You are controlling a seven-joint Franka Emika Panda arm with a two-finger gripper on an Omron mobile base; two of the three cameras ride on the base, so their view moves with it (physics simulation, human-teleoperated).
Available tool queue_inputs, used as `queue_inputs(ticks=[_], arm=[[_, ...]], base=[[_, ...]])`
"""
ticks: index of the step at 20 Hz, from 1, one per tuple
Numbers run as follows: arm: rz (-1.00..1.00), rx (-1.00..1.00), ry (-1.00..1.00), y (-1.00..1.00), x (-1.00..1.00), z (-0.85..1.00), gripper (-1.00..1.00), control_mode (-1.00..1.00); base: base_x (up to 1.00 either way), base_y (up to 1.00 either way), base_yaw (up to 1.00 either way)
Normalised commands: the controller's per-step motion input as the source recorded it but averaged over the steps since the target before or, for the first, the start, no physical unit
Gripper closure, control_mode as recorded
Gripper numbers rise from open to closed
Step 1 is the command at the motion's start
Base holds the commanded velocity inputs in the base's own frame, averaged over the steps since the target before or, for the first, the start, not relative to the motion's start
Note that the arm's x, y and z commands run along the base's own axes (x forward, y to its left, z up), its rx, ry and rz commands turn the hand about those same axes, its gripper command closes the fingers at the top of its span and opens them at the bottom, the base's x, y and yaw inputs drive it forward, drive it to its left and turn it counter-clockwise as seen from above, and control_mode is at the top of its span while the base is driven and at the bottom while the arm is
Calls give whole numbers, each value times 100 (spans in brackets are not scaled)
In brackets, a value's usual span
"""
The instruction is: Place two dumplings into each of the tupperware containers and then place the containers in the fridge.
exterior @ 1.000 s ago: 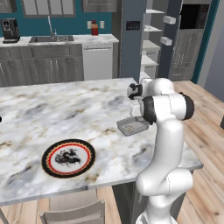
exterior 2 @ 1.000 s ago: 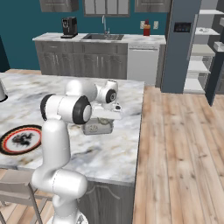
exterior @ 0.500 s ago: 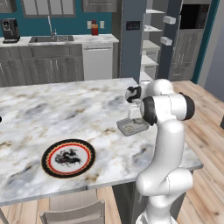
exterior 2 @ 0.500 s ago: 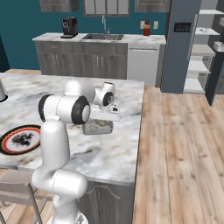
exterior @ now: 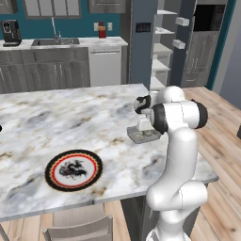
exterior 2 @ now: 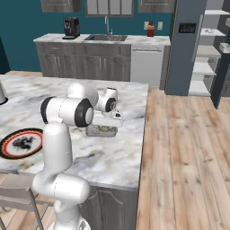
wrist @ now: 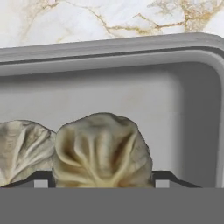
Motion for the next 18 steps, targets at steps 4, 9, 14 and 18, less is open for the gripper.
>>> queue_inputs(ticks=[4,9,14,18], arm=[[0,0,0,0,0,0,-100,-100],[0,0,-3,0,0,23,-100,-100],[0,0,-4,16,-9,37,-100,-100],[0,0,0,70,-11,1,-100,-100]], base=[[0,0,0],[0,0,0],[0,0,0],[0,0,0]])
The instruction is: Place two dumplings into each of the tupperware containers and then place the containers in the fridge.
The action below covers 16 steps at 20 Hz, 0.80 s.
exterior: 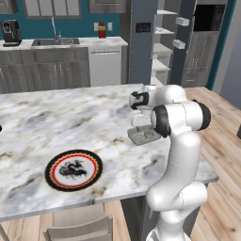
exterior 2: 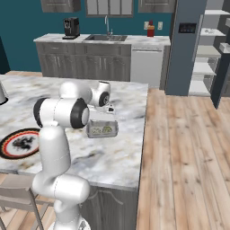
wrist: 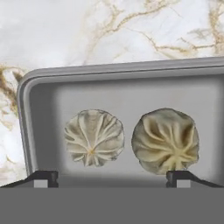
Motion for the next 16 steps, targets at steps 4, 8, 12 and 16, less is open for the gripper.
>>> queue_inputs(ticks=[4,8,12,16], arm=[[0,0,1,60,-42,0,-100,-100],[0,0,-6,34,-27,-2,-100,-100],[0,0,-7,16,-15,-15,-100,-100],[0,-3,-4,24,-12,-37,-100,-100]], base=[[0,0,0],[0,0,0],[0,0,0],[0,0,0]])
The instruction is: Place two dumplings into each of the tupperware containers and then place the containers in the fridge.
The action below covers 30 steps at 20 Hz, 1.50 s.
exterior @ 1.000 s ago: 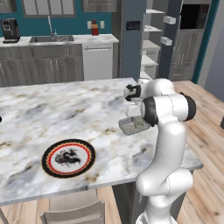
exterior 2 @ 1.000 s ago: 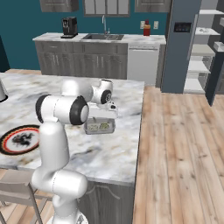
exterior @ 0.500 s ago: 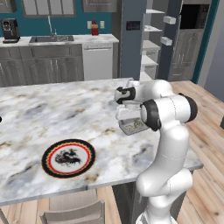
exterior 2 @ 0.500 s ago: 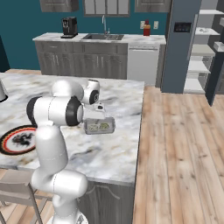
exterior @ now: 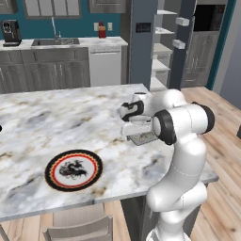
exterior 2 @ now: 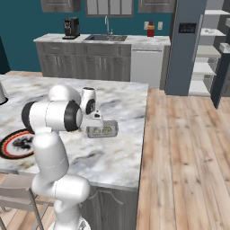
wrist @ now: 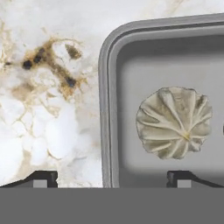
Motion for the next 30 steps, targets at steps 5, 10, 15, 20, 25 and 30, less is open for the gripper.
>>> queue_inputs(ticks=[5,10,15,20,25,30], arm=[[0,-1,-8,17,0,-33,-100,-100],[0,0,-12,12,0,-24,-100,-100],[0,-2,-5,6,0,-33,-100,-100],[0,-8,0,14,0,-36,100,-100],[0,0,0,1,0,-1,100,-100],[0,0,0,0,0,-5,100,-100]], base=[[0,0,0],[0,0,0],[0,0,0],[0,0,0],[0,0,0],[0,0,0]])
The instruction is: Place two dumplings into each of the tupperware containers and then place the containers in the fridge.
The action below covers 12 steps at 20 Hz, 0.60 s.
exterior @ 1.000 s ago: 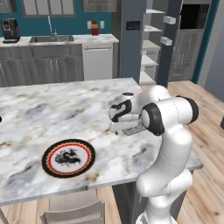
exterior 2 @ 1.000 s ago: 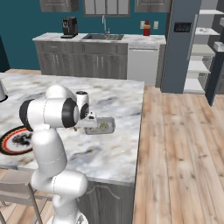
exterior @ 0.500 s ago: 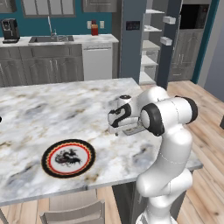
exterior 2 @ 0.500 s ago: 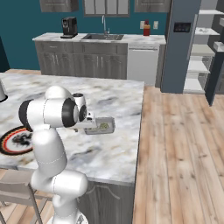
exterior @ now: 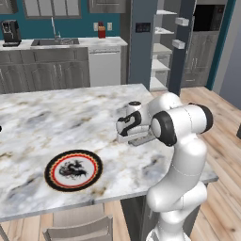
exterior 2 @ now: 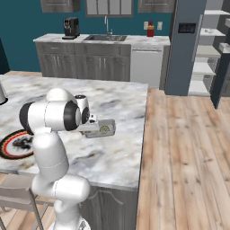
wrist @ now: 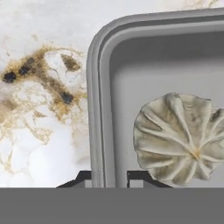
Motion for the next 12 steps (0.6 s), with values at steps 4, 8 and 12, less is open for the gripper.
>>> queue_inputs(ticks=[4,8,12], arm=[[0,0,0,0,-1,2,100,-100],[4,-1,-2,0,-34,81,100,-100],[20,-1,-2,-18,-67,89,100,-100]], base=[[0,0,0],[0,0,0],[0,0,0]])
